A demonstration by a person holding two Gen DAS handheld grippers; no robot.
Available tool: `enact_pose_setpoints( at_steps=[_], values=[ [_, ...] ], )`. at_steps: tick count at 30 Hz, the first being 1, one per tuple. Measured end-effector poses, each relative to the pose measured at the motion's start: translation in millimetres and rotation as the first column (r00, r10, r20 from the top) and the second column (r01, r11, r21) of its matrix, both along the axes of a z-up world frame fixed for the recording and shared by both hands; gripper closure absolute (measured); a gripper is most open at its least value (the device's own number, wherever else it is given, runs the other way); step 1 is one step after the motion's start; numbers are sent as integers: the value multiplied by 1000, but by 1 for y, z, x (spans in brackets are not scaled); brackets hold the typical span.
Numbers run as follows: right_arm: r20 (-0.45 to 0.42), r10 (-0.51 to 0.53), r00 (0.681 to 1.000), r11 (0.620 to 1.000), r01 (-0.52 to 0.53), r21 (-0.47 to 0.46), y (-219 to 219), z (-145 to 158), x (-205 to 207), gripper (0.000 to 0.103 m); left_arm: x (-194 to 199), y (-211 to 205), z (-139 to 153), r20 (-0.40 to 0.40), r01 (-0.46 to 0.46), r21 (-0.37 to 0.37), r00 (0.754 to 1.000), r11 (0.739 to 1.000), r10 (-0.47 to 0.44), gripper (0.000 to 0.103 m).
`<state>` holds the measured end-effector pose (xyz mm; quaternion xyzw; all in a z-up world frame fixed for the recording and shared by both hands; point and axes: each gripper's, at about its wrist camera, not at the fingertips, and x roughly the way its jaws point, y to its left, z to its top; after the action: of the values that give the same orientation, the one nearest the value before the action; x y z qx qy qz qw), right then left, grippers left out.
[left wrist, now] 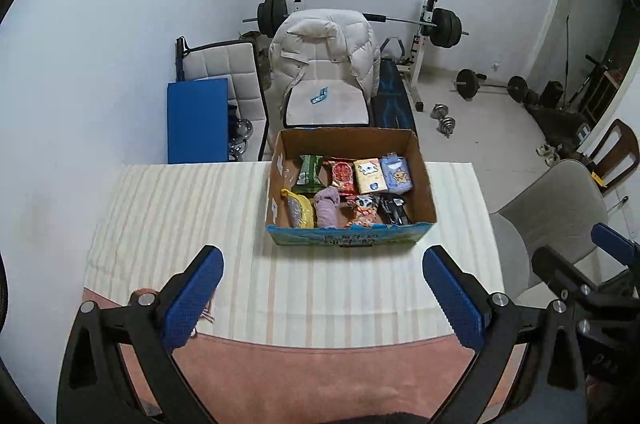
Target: Organize soft objects
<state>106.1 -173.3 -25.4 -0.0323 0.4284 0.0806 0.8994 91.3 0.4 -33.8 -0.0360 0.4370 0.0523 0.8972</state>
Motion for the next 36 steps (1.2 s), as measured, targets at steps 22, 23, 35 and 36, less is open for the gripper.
enact_pose_setpoints(
  at_steps=[22,23,35,36],
  values=[
    [6,-22,1000,1000,22,23,-11,17,-33,0,-30,2,14,66,-20,11,998,1000,19,1],
    [19,-24,1000,1000,24,17,-10,20,-32,0,-29,2,15,71,-20,8,997,1000,19,1],
    [118,-40,992,999,41,-6,0,47,-22,0,-23,8,18,101,-37,9,994,999,36,1],
    [120,-39,992,999,40,-5,1,48,-22,0,-24,9,18,103,-38,8,994,999,37,1]
  ],
)
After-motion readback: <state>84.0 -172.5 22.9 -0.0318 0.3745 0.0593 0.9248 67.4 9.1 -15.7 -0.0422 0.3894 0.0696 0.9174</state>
